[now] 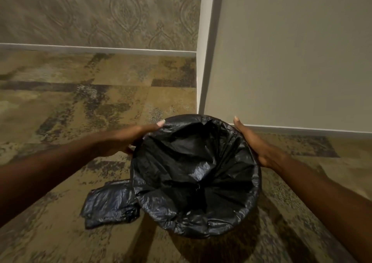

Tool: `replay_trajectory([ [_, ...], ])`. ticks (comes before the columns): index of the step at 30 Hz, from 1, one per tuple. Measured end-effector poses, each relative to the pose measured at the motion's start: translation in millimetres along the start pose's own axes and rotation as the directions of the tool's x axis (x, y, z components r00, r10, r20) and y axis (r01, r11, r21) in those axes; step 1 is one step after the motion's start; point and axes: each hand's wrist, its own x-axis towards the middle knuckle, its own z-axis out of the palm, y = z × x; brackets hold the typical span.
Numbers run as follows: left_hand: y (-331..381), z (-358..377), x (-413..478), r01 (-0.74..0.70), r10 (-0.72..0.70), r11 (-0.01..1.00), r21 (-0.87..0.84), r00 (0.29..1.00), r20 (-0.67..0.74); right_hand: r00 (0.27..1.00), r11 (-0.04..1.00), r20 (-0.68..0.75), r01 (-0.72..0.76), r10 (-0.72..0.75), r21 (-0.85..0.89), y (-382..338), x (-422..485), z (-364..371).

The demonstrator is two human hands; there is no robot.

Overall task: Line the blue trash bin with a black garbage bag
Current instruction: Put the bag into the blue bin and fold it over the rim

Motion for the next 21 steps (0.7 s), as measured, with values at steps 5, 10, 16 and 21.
replay_trajectory([
  [5,-20.3,23.6,10.7,0.023,-0.017,0.987,-0.16,0.999,0.043,0.986,0.977,-0.082,-0.154,0.143,-0.145,42.0,-11.4,-23.9],
  [10,-47.0,25.8,-12.8,0.001,-0.003,0.971,-0.241,1.0,-0.008,0.987,0.952,-0.132,-0.128,0.094,-0.28,55.7,-55.7,-22.5],
  [16,-48.6,31.0,-68.0,-0.246,0.192,0.966,-0.075,0.884,-0.426,0.835,0.669,-0.167,0.282,-0.524,-0.688,30.1,-133.1,11.9],
  [21,-54.9,55.0,-88.6,-0.116,0.104,0.95,-0.29,0.993,-0.057,0.673,-0.317,0.571,0.475,-0.47,-0.821,80.1,-146.8,36.0],
])
